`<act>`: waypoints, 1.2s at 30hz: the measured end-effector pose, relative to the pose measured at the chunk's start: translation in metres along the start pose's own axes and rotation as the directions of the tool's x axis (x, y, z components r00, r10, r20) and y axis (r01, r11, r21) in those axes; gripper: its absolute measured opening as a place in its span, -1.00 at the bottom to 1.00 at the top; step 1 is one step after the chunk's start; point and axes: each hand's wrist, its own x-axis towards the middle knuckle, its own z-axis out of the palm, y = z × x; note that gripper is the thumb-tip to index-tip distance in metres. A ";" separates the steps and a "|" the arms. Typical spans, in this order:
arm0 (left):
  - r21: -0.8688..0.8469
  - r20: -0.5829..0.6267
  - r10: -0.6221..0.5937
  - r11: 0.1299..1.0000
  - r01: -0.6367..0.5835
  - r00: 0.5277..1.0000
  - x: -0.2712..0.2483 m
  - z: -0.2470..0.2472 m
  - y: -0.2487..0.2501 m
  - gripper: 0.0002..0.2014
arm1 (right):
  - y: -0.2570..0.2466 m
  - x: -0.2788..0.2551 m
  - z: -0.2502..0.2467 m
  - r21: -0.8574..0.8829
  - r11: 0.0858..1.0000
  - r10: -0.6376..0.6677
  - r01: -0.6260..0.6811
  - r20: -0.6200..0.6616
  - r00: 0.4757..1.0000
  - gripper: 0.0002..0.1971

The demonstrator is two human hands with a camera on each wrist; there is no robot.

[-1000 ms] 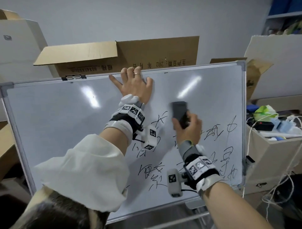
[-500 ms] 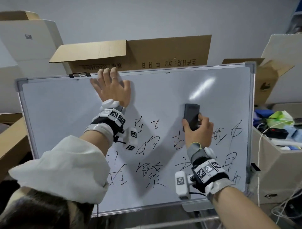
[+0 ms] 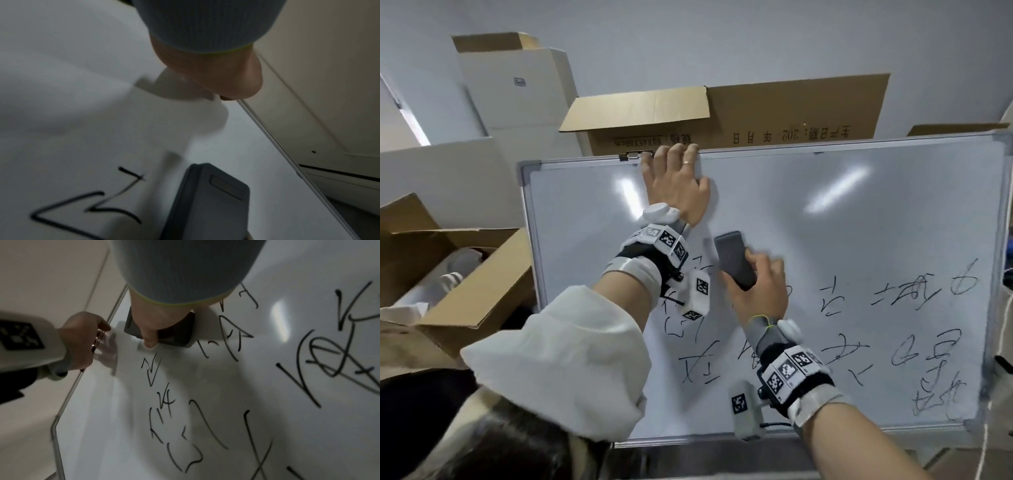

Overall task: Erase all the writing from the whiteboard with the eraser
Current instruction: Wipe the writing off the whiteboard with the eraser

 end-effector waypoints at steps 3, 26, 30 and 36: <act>0.001 -0.011 0.069 0.998 -0.069 0.998 0.006 -0.003 -0.028 -0.45 | -0.007 -0.002 0.004 -0.040 0.999 0.020 -0.022 -0.047 0.999 -0.42; -0.133 -0.077 -0.087 0.988 0.076 0.993 -0.001 -0.009 -0.138 -0.44 | -0.035 -0.021 0.023 -0.020 0.937 0.325 -0.349 -0.322 0.890 -0.42; -0.144 -0.048 -0.075 0.987 0.067 0.996 -0.003 -0.009 -0.147 -0.37 | -0.053 -0.035 0.041 0.009 0.932 0.350 -0.362 -0.280 0.894 -0.44; -0.129 0.018 -0.042 0.991 0.044 0.999 -0.007 -0.015 -0.151 -0.33 | -0.092 -0.052 0.075 -0.039 0.982 0.181 -0.182 -0.035 0.983 -0.48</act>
